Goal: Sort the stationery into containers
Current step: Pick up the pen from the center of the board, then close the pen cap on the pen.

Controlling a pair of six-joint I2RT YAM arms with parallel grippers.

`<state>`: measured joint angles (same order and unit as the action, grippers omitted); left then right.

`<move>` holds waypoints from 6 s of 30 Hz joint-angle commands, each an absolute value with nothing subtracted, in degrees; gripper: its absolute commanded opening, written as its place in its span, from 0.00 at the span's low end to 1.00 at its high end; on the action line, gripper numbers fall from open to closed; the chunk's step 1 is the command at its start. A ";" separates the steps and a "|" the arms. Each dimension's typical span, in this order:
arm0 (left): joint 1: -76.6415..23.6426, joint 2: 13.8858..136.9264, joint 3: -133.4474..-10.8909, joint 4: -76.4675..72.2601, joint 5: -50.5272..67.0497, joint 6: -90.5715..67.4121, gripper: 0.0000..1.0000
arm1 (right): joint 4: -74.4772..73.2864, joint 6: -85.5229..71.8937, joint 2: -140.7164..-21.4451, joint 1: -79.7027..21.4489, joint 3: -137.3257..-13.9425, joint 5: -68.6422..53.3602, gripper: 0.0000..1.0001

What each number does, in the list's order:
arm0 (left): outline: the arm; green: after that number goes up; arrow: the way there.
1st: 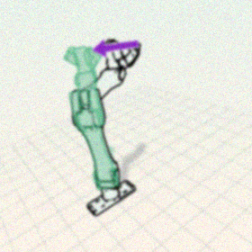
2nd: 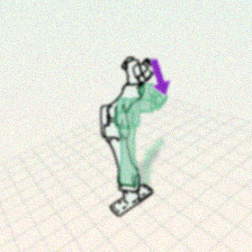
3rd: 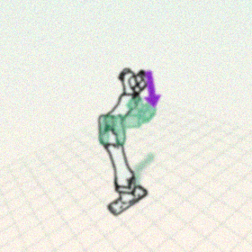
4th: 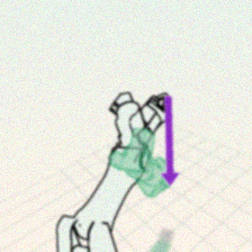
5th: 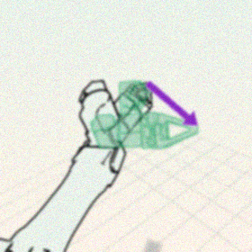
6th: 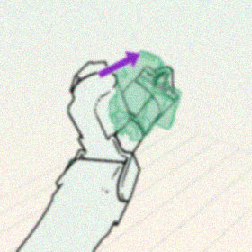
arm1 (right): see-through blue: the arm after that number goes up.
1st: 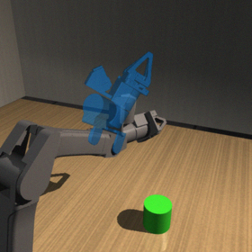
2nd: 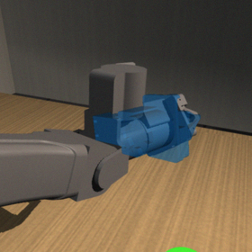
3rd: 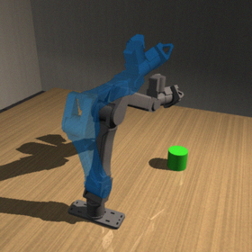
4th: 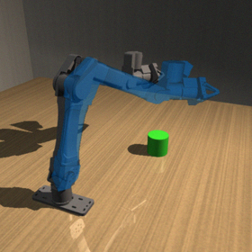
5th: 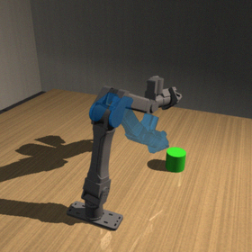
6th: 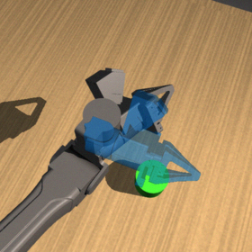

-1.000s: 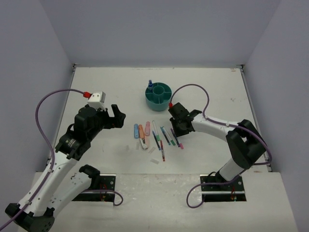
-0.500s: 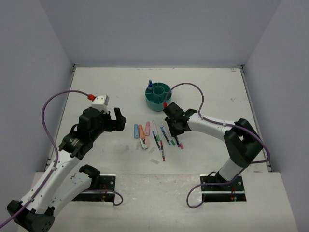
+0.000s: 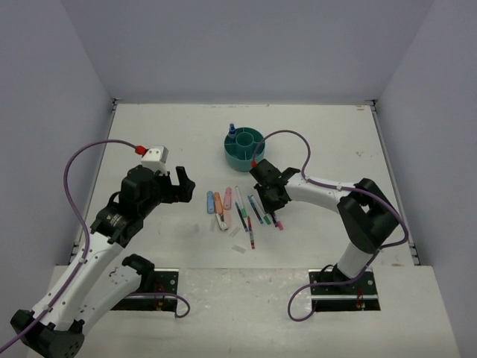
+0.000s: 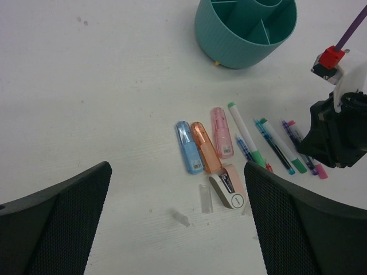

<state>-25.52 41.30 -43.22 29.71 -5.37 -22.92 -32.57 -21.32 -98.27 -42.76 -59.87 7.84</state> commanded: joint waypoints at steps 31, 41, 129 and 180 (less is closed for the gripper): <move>-25.60 48.94 -50.26 31.17 -3.85 -23.52 1.00 | -41.76 -21.44 -91.44 -43.86 -70.27 12.32 0.00; -58.29 62.65 -54.77 37.20 -30.69 -39.45 1.00 | -30.89 -21.35 -65.61 -43.40 -56.07 9.27 0.00; -59.85 95.10 -50.48 22.23 -9.14 -27.51 0.44 | -33.49 -23.70 -54.76 -41.48 -50.89 6.50 0.00; -60.32 63.72 -53.22 -0.06 -26.71 -38.91 0.00 | 4.12 -29.75 -33.74 -45.27 -30.39 -19.06 0.00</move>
